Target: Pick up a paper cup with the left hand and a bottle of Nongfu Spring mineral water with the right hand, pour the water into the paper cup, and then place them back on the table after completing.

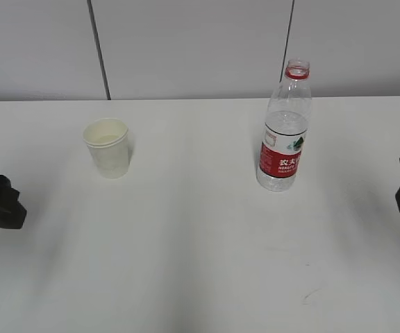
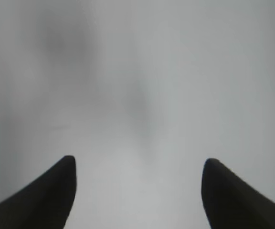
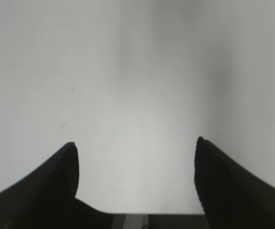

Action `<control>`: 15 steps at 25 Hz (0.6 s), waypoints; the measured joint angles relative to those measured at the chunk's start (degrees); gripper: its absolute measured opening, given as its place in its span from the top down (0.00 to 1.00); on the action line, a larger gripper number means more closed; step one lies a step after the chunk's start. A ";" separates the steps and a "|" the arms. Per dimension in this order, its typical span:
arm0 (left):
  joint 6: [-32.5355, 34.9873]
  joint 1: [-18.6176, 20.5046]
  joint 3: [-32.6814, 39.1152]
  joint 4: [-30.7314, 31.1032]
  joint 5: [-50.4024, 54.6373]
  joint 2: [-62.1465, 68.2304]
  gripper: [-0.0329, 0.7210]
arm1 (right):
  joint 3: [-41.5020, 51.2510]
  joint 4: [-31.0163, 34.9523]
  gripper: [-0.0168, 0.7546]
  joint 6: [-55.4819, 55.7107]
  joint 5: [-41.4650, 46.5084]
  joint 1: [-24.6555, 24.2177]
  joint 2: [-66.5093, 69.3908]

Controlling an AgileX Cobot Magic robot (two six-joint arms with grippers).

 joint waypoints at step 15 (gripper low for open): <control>-2.49 0.00 -13.67 -0.45 32.98 -0.56 0.29 | -6.24 1.61 0.26 0.00 13.99 0.00 -0.27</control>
